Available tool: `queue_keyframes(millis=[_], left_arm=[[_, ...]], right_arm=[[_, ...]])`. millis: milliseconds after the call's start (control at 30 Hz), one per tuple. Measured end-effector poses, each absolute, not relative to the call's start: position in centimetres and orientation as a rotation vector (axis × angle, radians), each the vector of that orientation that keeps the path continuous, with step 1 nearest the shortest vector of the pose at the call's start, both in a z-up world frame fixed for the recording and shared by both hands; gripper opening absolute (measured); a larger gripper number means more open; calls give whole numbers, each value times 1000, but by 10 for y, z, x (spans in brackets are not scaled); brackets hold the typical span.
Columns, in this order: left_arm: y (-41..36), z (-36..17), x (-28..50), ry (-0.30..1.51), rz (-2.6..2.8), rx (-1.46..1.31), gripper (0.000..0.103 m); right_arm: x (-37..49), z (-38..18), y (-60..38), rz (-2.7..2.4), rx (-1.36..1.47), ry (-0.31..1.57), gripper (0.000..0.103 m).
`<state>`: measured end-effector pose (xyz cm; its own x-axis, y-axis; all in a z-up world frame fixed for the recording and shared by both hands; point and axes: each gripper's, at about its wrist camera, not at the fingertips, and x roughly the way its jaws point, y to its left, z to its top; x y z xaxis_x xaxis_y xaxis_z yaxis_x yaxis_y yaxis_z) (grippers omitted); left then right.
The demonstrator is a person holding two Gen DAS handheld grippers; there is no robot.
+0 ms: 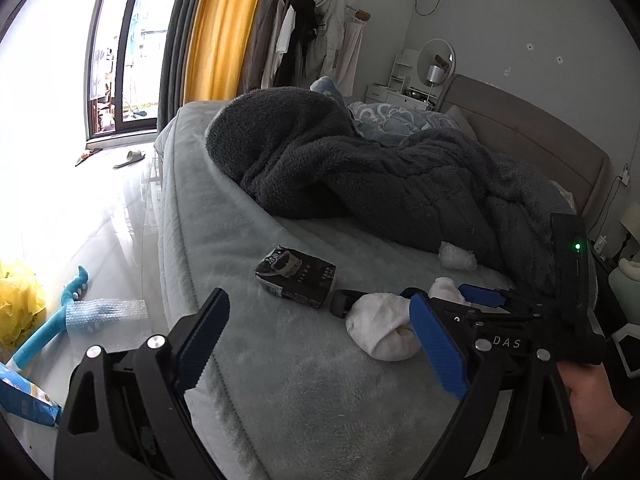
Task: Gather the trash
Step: 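Grasp the white rolled cloth with the left tool while the right tool grasps a white sock ball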
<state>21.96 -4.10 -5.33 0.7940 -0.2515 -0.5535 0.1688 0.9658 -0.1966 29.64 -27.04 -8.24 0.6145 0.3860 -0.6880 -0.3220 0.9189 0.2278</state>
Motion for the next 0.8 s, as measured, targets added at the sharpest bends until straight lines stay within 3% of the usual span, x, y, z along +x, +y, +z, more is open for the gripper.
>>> queue_keyframes(millis=[133, 267, 367, 533, 800], left_arm=[[-53, -62, 226, 645, -243, -141, 93], [-65, -71, 230, 671, -252, -140, 93], [-73, -76, 232, 686, -260, -127, 93], [-90, -88, 238, 729, -287, -100, 93], [-118, -109, 248, 781, -293, -71, 93]], right_arm=[[296, -85, -275, 400, 56, 818, 73], [296, -88, -280, 373, 18, 832, 51], [297, -90, -289, 362, 21, 839, 40], [297, -89, -300, 370, 57, 837, 34], [290, -74, -320, 402, 130, 781, 33]])
